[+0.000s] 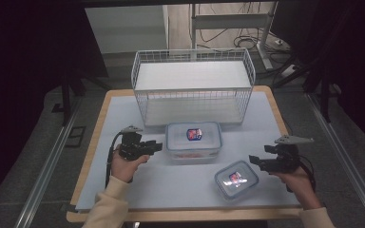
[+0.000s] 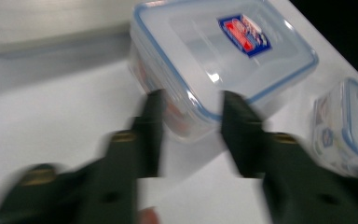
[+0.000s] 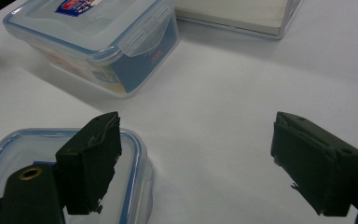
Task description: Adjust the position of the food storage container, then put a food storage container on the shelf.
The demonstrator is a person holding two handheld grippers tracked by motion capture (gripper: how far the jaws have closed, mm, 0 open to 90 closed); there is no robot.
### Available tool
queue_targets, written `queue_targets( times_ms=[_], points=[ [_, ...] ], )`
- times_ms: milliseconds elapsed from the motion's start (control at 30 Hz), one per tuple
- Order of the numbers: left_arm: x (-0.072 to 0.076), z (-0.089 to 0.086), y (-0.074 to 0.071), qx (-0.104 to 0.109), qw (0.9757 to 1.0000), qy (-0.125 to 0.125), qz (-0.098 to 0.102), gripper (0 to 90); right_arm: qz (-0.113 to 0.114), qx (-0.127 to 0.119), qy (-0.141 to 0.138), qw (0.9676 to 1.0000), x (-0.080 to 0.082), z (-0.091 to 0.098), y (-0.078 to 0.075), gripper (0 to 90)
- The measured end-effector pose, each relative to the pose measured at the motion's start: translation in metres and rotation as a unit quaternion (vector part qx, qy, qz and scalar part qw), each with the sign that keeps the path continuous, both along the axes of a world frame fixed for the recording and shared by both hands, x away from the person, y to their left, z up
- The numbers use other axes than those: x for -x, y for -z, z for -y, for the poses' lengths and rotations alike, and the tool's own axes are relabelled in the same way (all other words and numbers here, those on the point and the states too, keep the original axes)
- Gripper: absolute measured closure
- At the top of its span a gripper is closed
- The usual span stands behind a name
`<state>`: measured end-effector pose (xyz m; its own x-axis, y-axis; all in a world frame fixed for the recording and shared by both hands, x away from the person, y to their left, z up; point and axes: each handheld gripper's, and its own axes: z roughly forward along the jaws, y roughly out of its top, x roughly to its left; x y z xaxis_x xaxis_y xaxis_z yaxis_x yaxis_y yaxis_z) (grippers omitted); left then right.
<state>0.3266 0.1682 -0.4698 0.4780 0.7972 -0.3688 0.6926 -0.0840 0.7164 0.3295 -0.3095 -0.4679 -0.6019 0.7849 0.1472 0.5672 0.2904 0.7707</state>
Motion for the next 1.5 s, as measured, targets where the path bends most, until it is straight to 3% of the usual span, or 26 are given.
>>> queue_targets(
  times_ms=[33,67,133,167,367,600,700,933,1167,1233,1333,1500],
  points=[
    [-0.001,-0.003,-0.002,0.019,0.9998,-0.004,-0.003,45.3,0.0,-0.004,-0.001,1.0,0.0,-0.001,0.0,15.8],
    [-0.002,-0.004,-0.003,0.023,0.9997,-0.002,-0.004,39.3,-0.001,-0.006,-0.002,1.0,0.0,-0.002,-0.001,15.8],
    [-0.002,-0.005,-0.004,0.026,0.9996,-0.004,-0.002,35.2,-0.001,-0.009,-0.004,1.0,0.0,-0.003,-0.002,15.7],
    [-0.002,-0.005,-0.004,0.023,0.9997,-0.007,-0.004,28.2,0.006,-0.014,-0.008,0.9999,0.0,-0.005,-0.004,15.7],
    [-0.004,-0.004,-0.002,0.037,0.9992,-0.003,-0.015,19.2,-0.003,-0.028,-0.025,0.9993,-0.005,-0.015,-0.009,17.3],
    [-0.018,0.001,0.004,0.06,0.9975,0.0,-0.037,16.6,-0.019,-0.045,-0.035,0.9982,-0.015,-0.028,-0.011,15.8],
    [-0.032,0.006,0.011,0.079,0.9952,0.006,-0.057,16.5,-0.037,-0.059,-0.042,0.9967,-0.031,-0.038,-0.011,14.8],
    [-0.048,0.016,0.018,0.068,0.9952,0.007,-0.071,16.5,-0.062,-0.074,-0.053,0.9939,-0.056,-0.052,-0.014,13.4],
    [-0.06,0.019,0.028,0.078,0.9927,0.012,-0.091,17.9,-0.109,-0.084,-0.064,0.9884,-0.081,-0.075,-0.005,12.4],
    [-0.062,0.02,0.031,0.085,0.9917,0.012,-0.095,18.4,-0.132,-0.083,-0.065,0.9856,-0.093,-0.084,0.003,12.1],
    [-0.065,0.021,0.035,0.094,0.9901,0.017,-0.103,19.0,-0.142,-0.078,-0.066,0.9845,-0.1,-0.09,0.008,12.1],
    [-0.07,0.023,0.042,0.093,0.9885,0.028,-0.116,20.5,-0.172,-0.09,-0.072,0.9784,-0.11,-0.099,0.02,12.3]
  ],
)
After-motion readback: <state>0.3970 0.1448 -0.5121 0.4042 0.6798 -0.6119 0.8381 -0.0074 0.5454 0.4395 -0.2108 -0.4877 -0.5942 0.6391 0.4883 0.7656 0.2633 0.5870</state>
